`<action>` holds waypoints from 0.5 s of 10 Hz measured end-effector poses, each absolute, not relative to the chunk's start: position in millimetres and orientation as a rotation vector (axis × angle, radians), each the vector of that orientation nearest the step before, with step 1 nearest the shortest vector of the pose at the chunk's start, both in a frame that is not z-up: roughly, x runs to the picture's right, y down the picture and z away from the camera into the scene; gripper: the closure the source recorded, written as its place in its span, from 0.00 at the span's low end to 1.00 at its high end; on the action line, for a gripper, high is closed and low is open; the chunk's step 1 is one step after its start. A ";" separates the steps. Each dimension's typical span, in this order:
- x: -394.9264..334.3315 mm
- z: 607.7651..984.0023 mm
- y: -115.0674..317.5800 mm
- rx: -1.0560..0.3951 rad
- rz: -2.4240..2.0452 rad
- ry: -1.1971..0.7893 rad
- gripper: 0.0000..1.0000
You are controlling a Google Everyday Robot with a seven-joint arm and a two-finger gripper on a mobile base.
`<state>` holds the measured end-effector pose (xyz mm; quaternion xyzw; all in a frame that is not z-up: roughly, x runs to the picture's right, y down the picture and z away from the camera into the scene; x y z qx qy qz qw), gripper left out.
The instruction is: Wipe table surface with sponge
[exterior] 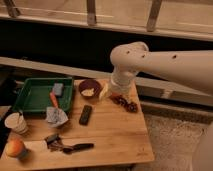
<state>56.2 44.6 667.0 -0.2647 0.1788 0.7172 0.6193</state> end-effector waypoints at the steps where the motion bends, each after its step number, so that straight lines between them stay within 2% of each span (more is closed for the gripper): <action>1: 56.0 667.2 43.7 -0.608 1.650 0.410 0.20; 5: 17.9 680.3 13.7 -0.614 1.545 0.340 0.20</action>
